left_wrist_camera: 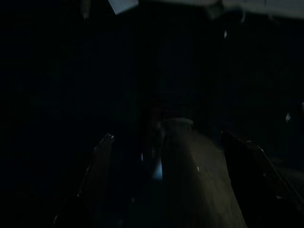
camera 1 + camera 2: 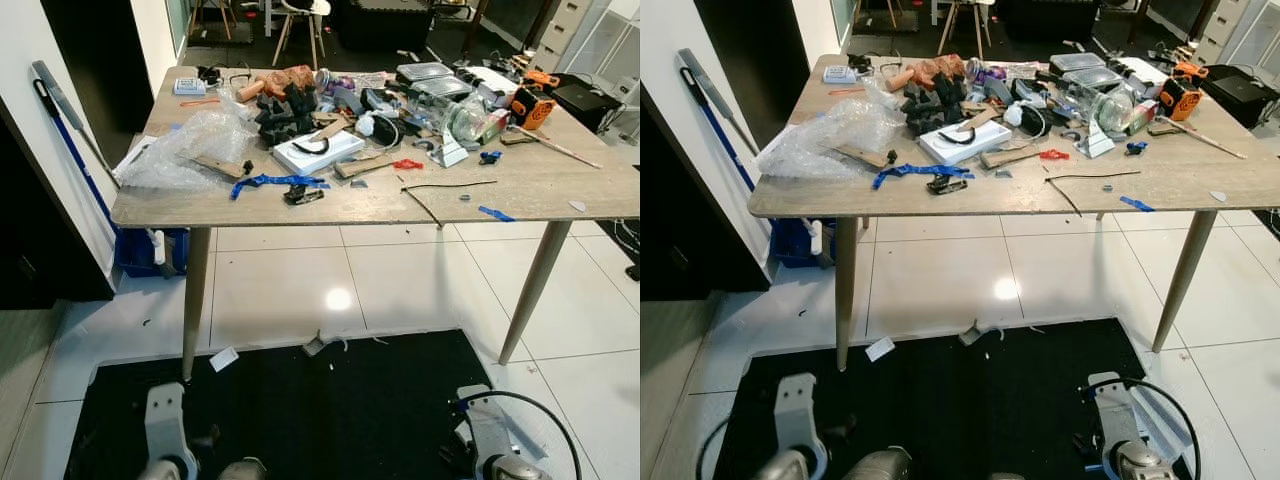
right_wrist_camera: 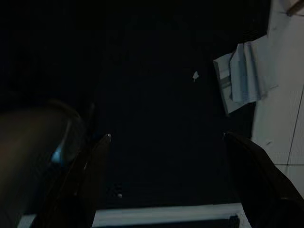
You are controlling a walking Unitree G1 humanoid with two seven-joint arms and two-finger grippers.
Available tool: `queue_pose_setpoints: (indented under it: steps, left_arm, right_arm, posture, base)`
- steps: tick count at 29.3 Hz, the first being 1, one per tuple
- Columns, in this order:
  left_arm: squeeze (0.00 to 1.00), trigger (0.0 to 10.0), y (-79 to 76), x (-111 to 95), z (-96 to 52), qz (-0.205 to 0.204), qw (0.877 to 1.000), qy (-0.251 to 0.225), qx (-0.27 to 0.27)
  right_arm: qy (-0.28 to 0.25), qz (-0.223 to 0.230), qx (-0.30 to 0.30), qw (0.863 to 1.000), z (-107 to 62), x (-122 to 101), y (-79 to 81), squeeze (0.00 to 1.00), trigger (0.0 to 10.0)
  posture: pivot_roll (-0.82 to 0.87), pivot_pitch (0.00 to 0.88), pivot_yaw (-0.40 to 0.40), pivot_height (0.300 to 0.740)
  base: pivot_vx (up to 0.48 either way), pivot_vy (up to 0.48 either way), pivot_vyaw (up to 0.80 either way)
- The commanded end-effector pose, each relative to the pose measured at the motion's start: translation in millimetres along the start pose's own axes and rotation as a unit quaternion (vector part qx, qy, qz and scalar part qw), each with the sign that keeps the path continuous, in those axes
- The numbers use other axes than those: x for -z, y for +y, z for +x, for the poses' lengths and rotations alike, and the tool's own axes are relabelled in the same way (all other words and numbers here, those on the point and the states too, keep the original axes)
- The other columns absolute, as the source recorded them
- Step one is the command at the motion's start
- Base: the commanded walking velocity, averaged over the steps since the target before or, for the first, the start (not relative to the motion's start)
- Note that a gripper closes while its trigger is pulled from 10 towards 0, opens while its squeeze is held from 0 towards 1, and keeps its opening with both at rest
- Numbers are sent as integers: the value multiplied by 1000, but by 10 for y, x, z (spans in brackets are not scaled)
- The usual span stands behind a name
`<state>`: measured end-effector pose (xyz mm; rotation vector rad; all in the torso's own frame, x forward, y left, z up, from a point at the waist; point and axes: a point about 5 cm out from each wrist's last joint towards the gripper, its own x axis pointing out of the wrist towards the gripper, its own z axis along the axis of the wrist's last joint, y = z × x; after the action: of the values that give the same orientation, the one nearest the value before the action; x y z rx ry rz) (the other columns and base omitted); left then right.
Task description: Picking trash to rubbish bin
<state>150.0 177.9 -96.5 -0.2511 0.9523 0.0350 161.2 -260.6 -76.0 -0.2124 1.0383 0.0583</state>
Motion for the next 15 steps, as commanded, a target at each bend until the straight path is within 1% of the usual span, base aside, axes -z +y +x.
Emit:
queue_pose_setpoints:
  steps: [1, 4, 5, 6, 7, 8, 9, 10, 11, 14, 15]
  left_arm:
    - [0, 10000, -73, 63, 8, 2, 1000, 15, -1]
    - [0, 10000, -282, 77, 54, 28, 999, 34, 15]
    - [0, 10000, -282, 77, 54, 28, 999, 34, 15]
    - [0, 10000, -354, 71, 69, 40, 998, 38, 23]
    - [0, 10000, -354, 71, 69, 40, 998, 38, 23]
    - [0, 10000, -443, 54, 86, 58, 997, 41, 34]
    - [0, 10000, -498, 42, 96, 69, 996, 43, 41]
    - [0, 10000, -562, 15, 110, 72, 995, 41, 47]
    - [0, 10000, -562, 15, 110, 72, 995, 41, 47]
    - [0, 10000, -674, -54, 136, 73, 995, 35, 53]
    - [0, 10000, -589, 3, 114, 72, 995, 37, 49]
  right_arm:
    - [12, -19, 0, 1000, -10, 70, 8, 0, 10000]
    - [36, -61, -23, 997, -9, 194, 139, 0, 10000]
    - [36, -61, -23, 997, -9, 194, 139, 0, 10000]
    - [40, -69, -29, 996, -8, 214, 168, 0, 10000]
    - [40, -69, -29, 996, -8, 214, 168, 0, 10000]
    - [41, -74, -32, 996, -6, 218, 186, 0, 10000]
    - [42, -76, -33, 996, -5, 218, 194, 0, 10000]
    - [42, -77, -34, 996, -10, 238, 194, 0, 10000]
    - [42, -77, -34, 996, -10, 238, 194, 0, 10000]
    - [41, -79, -34, 995, -25, 284, 189, 0, 10000]
    - [41, -80, -33, 995, -27, 290, 189, 0, 10000]
  posture:
    - [40, 0, -46, 740]
    - [42, 0, -49, 740]
    - [42, 0, -49, 740]
    - [42, 0, -49, 740]
    - [42, 0, -49, 740]
    - [43, 0, -47, 740]
    - [43, 0, -47, 740]
    - [43, 0, -47, 740]
    - [43, 0, -47, 740]
    - [43, 0, -47, 740]
    - [43, 0, -47, 740]
  base:
    - [0, 0, 0]
    - [0, 0, 0]
    - [0, 0, 0]
    - [0, 0, 0]
    - [0, 0, 0]
    - [0, 0, 0]
    - [0, 0, 0]
    - [0, 0, 0]
    - [0, 0, 0]
    - [0, 0, 0]
    - [0, 0, 0]
